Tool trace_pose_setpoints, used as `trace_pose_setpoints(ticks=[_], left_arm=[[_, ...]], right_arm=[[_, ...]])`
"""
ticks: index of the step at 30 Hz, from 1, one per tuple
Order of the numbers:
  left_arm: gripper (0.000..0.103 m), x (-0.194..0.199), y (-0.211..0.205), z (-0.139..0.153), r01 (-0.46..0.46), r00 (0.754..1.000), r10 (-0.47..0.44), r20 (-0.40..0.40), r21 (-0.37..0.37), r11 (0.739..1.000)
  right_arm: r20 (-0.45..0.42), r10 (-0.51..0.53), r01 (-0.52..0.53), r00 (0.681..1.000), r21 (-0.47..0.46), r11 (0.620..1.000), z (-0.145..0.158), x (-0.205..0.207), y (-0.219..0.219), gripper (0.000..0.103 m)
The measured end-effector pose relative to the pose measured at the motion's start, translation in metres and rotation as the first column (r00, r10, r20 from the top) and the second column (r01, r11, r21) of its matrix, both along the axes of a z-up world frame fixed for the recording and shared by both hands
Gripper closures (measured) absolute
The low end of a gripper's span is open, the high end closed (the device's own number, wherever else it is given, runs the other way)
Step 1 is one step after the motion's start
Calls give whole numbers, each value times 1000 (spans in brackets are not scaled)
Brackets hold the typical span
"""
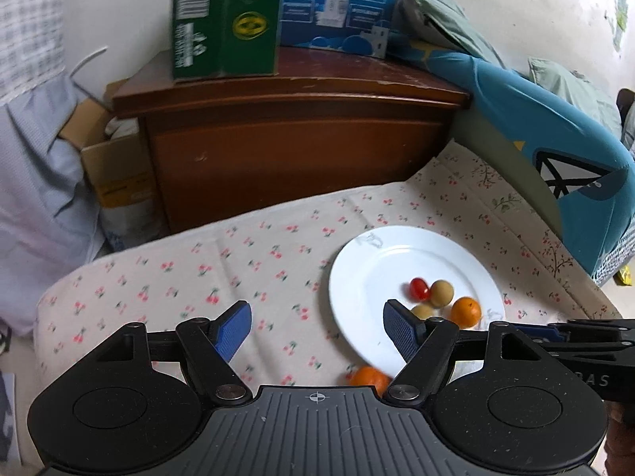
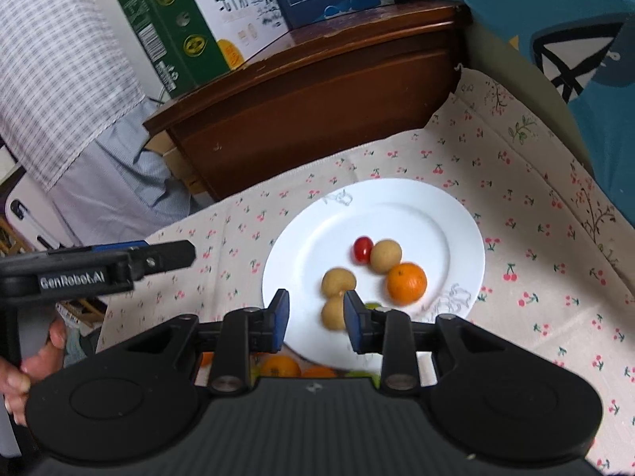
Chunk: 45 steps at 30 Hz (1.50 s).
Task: Organize fruits
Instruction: 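Withdraw both tools from the plate back toward the fruit cluster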
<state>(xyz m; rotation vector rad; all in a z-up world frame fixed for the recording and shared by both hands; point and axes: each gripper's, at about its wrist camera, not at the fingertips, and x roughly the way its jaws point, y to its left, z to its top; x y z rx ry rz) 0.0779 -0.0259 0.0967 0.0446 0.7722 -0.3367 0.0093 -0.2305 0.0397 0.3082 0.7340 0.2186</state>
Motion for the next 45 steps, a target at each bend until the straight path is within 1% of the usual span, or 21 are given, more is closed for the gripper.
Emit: trace_pose_setpoints(ticks=[5,8,11,13,14,18,22,25,32,35,37,40,42,45], left_arm=[[29,-10,13,-9,-15,1000,16,-19,20,1000],[29,-15,20,-15,-23,999,23,-43,3,1000],[29,-20,23,-22,-31,998,32,-50,19,999],[29,-22,26,-26,-30,998,30,-61,6,1000],[29,-24,26,-27,-23,998,23,-64,5,1000],[29,-29,27,-33,-9,999,11,-48,35,999],[30,-30,28,-40,-13,998,15,-60,32,999],[30,-30,29,-45,-9,998,11,-61,39,999],[33,-29,31,-56,10,998,-7,-56,58,998],[33,-28,30,-60,36,998,-33,-51,56,998],[33,-28,29,-63,47,998,-44,-54,64,997],[33,-27,29,-66,61,997,-58,-53,53,997],[36,-25,28,-68,69,996,-66,-54,54,996],[37,-23,26,-71,80,996,-77,-54,50,996]], right_arm=[[-21,33,-33,999,-8,999,-5,-13,6,71],[-27,62,-62,998,-13,998,-7,-22,10,71],[-33,81,-81,996,-17,997,-9,-29,15,71],[-38,89,-90,995,-15,996,-11,-34,17,71],[-40,94,-94,995,-13,995,-12,-36,19,71],[-58,109,-109,992,1,994,-19,-44,27,71],[-78,142,-143,987,-3,990,-27,-52,40,71],[-94,151,-151,984,11,988,-33,-56,48,71],[-126,154,-151,980,29,988,-43,-58,65,71],[-137,142,-141,980,19,990,-46,-55,72,68],[-150,130,-128,980,26,991,-49,-52,75,68],[-153,102,-98,983,29,995,-50,-47,78,68],[-154,89,-85,984,27,996,-51,-44,80,68],[-160,70,-66,985,31,997,-53,-40,82,68]])
